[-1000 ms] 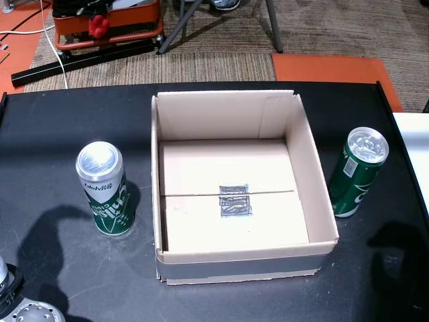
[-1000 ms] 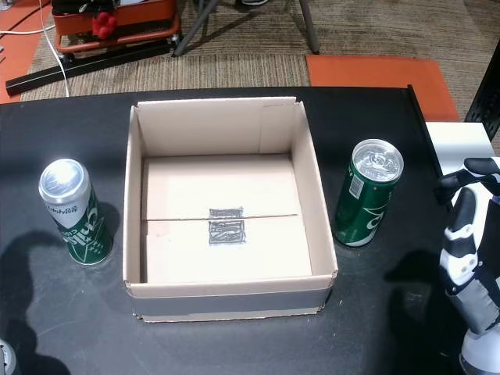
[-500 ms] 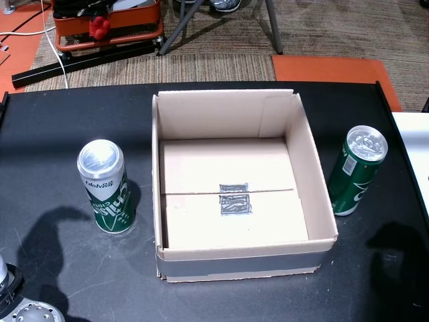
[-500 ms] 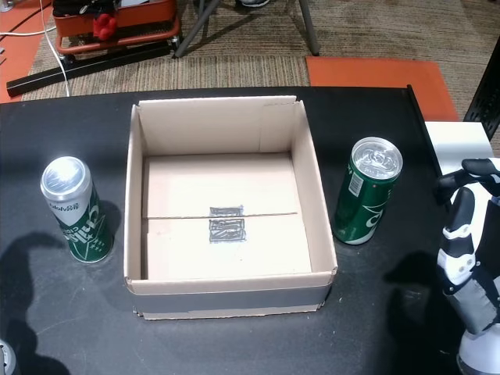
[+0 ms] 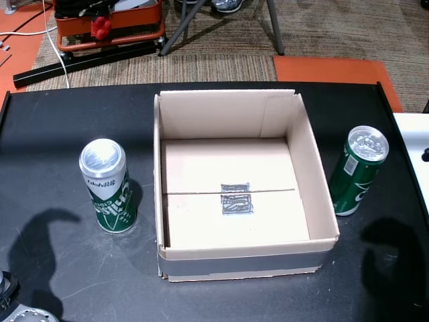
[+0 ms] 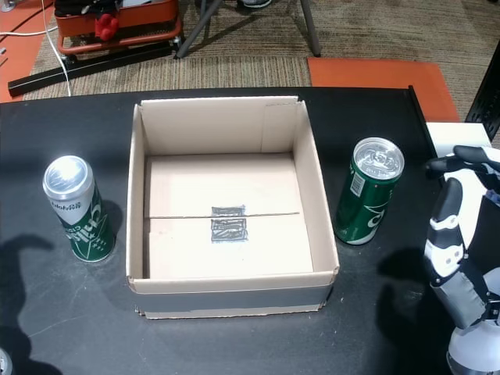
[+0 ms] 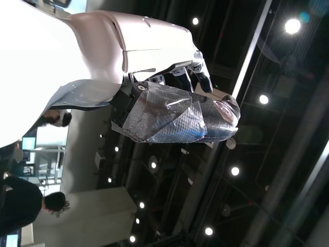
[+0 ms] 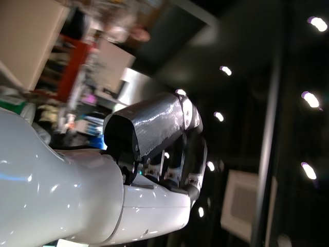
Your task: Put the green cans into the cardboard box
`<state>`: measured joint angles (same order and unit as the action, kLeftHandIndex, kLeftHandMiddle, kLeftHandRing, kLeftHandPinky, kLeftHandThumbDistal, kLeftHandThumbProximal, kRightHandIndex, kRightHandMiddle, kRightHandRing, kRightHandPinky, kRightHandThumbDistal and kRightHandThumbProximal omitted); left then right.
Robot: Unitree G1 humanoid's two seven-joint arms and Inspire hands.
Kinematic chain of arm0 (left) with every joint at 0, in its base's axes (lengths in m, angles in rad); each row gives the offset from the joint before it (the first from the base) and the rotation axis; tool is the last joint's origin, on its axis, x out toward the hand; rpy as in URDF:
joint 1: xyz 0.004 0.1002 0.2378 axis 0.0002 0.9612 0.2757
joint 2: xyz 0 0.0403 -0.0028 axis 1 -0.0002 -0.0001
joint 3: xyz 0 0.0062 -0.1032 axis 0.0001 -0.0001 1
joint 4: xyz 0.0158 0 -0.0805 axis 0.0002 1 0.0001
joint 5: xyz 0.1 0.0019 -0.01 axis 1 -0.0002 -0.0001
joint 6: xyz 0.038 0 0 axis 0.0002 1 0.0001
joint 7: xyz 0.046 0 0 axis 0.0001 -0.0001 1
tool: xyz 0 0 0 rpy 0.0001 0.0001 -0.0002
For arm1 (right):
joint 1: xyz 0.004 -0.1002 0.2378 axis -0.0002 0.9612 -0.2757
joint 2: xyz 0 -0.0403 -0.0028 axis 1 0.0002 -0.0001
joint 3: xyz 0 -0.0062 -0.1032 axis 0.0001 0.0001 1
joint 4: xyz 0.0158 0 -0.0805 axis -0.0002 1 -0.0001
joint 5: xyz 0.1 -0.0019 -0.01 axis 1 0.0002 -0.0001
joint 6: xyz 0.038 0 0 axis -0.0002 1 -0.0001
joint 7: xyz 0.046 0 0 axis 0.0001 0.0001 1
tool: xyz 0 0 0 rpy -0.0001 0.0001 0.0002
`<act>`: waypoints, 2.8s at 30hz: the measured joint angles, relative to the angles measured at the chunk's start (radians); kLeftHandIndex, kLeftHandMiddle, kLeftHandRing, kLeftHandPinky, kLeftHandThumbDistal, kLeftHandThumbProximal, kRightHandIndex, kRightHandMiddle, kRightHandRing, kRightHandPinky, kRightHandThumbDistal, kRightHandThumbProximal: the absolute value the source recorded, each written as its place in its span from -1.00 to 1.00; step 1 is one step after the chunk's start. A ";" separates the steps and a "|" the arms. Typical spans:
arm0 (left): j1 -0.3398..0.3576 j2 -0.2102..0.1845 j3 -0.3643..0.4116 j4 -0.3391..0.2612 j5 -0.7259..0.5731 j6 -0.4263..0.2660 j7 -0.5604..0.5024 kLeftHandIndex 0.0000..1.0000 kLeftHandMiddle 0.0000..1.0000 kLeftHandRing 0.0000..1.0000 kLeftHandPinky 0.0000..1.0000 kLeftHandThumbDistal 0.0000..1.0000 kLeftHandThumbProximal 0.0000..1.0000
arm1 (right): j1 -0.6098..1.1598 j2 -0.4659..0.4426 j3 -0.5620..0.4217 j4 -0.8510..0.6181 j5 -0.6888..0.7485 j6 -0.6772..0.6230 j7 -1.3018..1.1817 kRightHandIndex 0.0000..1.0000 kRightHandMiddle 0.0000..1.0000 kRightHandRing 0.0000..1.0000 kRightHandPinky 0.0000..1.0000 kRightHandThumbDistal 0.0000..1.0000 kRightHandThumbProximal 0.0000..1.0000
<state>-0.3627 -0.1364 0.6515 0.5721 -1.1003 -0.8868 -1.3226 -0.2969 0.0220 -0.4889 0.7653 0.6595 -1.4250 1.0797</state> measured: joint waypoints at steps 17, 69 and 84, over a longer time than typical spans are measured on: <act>-0.039 -0.003 0.046 0.072 -0.027 0.055 -0.069 -0.18 0.15 0.55 0.58 -0.08 0.30 | -0.024 -0.015 -0.071 0.091 -0.650 -0.029 -0.707 1.00 1.00 1.00 1.00 1.00 0.04; -0.070 -0.012 0.106 0.093 -0.037 0.107 -0.126 -0.15 0.10 0.50 0.52 -0.09 0.13 | 0.025 -0.427 0.256 0.038 -0.372 0.646 -0.368 0.07 0.35 0.39 0.50 1.00 0.01; -0.071 -0.015 0.115 0.116 -0.041 0.147 -0.113 -0.21 0.08 0.47 0.47 0.05 -0.04 | 0.137 -0.451 0.264 -0.072 -0.351 0.798 -0.333 0.03 0.29 0.37 0.46 1.00 -0.01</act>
<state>-0.4335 -0.1513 0.7668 0.6884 -1.1416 -0.7394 -1.4359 -0.1603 -0.4292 -0.2250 0.6936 0.3086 -0.6275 0.7466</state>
